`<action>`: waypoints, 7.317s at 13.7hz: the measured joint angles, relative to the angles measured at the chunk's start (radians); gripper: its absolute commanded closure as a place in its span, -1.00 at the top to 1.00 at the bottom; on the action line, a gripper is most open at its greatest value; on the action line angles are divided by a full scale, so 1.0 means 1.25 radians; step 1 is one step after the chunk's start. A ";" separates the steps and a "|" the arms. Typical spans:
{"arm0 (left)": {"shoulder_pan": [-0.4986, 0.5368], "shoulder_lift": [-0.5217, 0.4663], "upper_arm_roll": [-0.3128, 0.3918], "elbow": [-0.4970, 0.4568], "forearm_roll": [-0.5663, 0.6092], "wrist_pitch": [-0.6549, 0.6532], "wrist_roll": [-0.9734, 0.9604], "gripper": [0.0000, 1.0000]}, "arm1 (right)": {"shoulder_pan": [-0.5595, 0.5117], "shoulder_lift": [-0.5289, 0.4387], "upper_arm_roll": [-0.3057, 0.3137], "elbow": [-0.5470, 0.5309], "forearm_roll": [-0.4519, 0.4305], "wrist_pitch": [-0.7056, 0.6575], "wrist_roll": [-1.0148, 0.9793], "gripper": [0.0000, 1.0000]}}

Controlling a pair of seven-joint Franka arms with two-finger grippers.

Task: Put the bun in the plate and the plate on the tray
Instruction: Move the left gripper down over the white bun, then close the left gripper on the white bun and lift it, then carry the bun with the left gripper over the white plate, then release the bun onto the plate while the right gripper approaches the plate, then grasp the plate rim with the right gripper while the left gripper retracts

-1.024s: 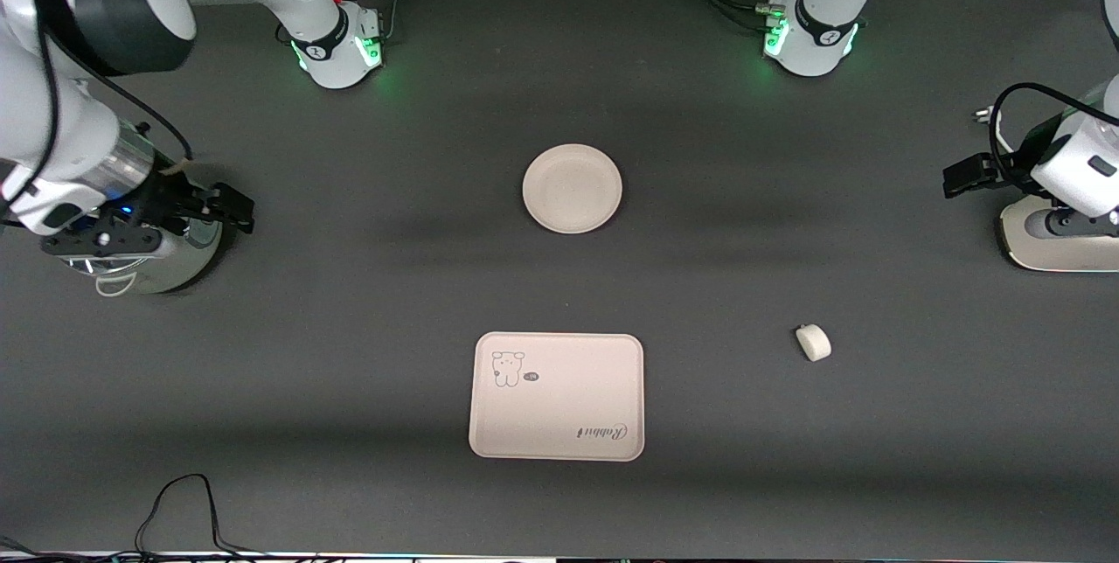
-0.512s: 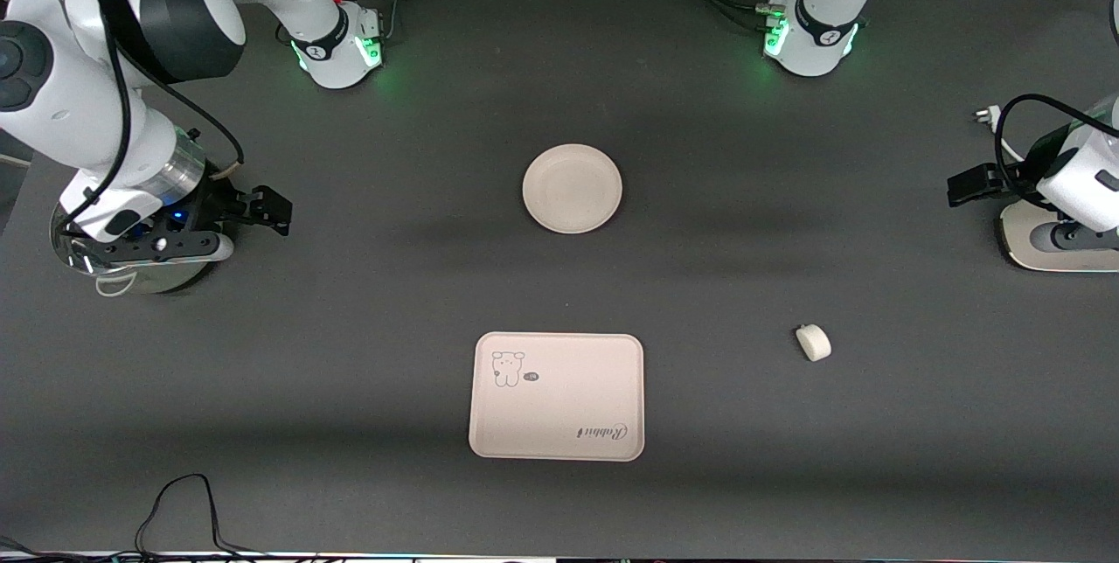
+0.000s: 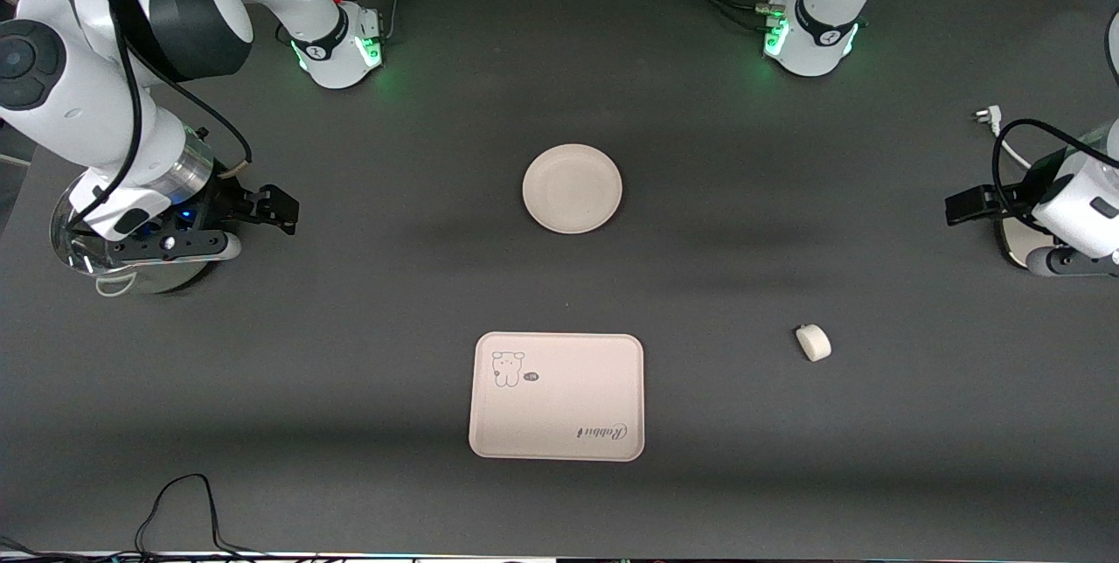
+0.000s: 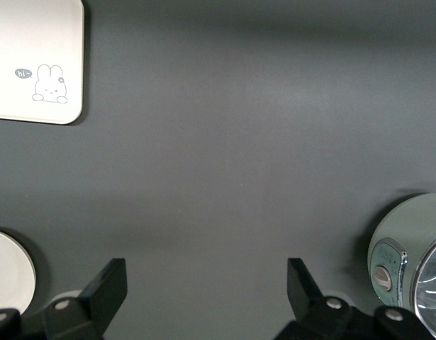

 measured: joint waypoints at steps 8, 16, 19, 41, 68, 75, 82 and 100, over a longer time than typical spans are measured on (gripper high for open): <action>-0.013 0.171 -0.001 0.073 0.005 0.065 -0.054 1.00 | 0.000 0.000 0.001 0.000 0.000 0.001 0.004 1.00; -0.093 0.437 -0.006 0.082 0.006 0.303 -0.281 1.00 | -0.007 0.000 -0.013 0.000 0.000 0.001 0.004 1.00; -0.103 0.448 -0.006 0.076 0.008 0.355 -0.314 1.00 | -0.011 0.001 -0.015 0.000 0.008 0.001 0.004 1.00; -0.099 0.343 0.008 -0.201 0.040 0.679 -0.325 -1.00 | -0.642 -0.021 0.627 -0.015 0.065 -0.035 -0.014 1.00; -0.455 0.237 -0.261 -0.302 0.047 0.646 -0.964 -0.89 | -0.623 0.016 0.804 -0.069 0.189 0.092 0.136 1.00; -0.471 0.259 -0.260 -0.328 0.135 0.684 -1.043 0.98 | -0.609 0.035 0.807 -0.113 0.236 0.142 0.136 1.00; -0.335 0.166 -0.242 -0.261 0.107 0.485 -0.885 0.99 | -0.603 0.034 0.834 -0.192 0.237 0.302 0.136 1.00; -0.147 -0.100 0.200 -0.110 -0.009 0.051 -0.061 0.99 | -0.561 0.221 1.026 -0.476 0.241 0.804 0.182 1.00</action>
